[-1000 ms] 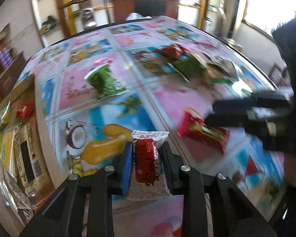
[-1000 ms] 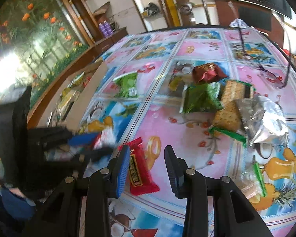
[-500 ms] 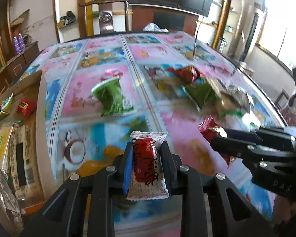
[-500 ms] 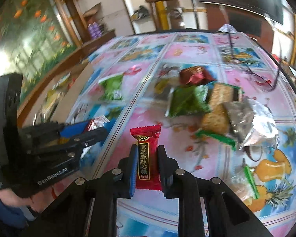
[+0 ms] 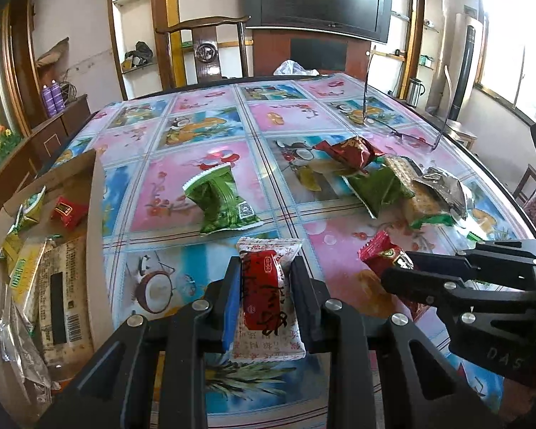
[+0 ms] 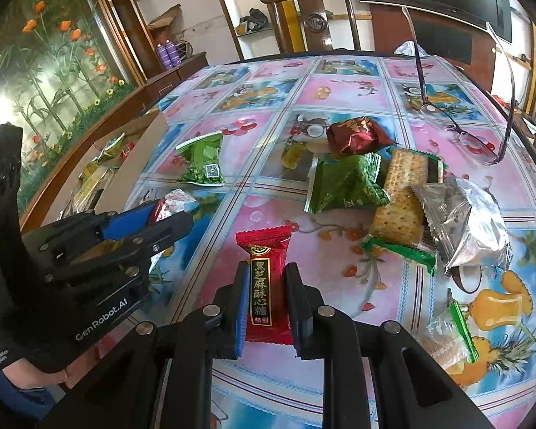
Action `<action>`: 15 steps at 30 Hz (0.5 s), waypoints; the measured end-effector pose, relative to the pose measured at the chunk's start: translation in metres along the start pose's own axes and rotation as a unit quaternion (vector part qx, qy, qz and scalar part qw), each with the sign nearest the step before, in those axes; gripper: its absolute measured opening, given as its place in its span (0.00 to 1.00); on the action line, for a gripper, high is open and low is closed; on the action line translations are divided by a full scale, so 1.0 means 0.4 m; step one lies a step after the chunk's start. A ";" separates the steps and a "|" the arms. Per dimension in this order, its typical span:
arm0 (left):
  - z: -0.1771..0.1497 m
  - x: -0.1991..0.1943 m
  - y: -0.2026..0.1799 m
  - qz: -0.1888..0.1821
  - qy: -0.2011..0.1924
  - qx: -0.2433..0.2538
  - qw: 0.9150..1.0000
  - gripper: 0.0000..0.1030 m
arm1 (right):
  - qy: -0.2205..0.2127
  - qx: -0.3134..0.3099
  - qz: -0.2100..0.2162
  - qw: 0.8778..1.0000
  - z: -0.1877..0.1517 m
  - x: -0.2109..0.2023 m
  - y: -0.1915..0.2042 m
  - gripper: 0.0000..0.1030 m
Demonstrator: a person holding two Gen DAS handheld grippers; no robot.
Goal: Organize snacks
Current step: 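Lift the red candy and red pastry packet off the table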
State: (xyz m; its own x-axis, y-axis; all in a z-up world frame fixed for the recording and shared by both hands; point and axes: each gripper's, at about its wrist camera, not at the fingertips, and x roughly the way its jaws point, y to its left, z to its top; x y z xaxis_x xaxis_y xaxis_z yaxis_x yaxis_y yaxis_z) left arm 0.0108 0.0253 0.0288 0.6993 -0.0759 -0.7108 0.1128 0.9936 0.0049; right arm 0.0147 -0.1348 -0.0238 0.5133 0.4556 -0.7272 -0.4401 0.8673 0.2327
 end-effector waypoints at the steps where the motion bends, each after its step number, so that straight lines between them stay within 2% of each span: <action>1: 0.000 -0.002 -0.001 0.003 -0.003 0.003 1.000 0.25 | -0.004 0.001 0.000 1.000 0.003 -0.002 0.001 0.20; 9: 0.002 -0.017 0.005 0.019 -0.019 0.004 1.000 0.25 | -0.032 0.004 -0.036 0.999 0.089 0.015 0.019 0.20; 13: 0.002 -0.020 0.016 0.025 -0.021 -0.001 0.999 0.25 | -0.046 0.013 -0.028 0.998 0.153 0.030 0.029 0.20; 15: 0.003 -0.019 0.019 0.028 -0.021 -0.003 0.999 0.25 | -0.046 0.014 -0.018 0.999 0.151 0.038 0.036 0.20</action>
State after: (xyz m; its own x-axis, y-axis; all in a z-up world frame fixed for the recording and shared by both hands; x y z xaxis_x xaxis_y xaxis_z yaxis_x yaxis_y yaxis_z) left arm 0.0071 0.0333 0.0351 0.7334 -0.0235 -0.6794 0.0692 0.9968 0.0401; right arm 0.0606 -0.1032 0.0074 0.5943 0.4395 -0.6735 -0.3999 0.8881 0.2267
